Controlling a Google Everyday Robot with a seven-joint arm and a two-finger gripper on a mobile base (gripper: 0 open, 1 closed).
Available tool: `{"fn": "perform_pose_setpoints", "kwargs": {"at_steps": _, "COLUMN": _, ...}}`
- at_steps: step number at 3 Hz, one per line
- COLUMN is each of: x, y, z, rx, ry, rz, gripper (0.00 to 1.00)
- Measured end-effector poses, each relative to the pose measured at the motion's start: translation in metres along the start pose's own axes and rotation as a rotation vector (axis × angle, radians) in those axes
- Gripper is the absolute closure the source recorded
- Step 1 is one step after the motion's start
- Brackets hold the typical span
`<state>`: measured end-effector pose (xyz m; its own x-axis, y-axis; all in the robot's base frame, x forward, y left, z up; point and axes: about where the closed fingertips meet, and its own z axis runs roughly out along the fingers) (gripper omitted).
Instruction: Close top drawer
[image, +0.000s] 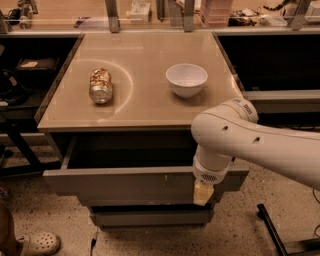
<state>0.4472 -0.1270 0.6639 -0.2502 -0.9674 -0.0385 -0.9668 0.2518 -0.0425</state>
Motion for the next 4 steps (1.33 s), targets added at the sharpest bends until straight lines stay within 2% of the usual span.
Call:
{"fn": "perform_pose_setpoints", "kwargs": {"at_steps": 1, "x": 0.0, "y": 0.0, "z": 0.0, "rx": 0.0, "ry": 0.0, "rz": 0.0, "gripper": 0.0}}
{"fn": "perform_pose_setpoints", "kwargs": {"at_steps": 2, "x": 0.0, "y": 0.0, "z": 0.0, "rx": 0.0, "ry": 0.0, "rz": 0.0, "gripper": 0.0}}
{"fn": "perform_pose_setpoints", "kwargs": {"at_steps": 3, "x": 0.0, "y": 0.0, "z": 0.0, "rx": 0.0, "ry": 0.0, "rz": 0.0, "gripper": 0.18}}
{"fn": "perform_pose_setpoints", "kwargs": {"at_steps": 4, "x": 0.0, "y": 0.0, "z": -0.0001, "rx": 0.0, "ry": 0.0, "rz": 0.0, "gripper": 0.42}}
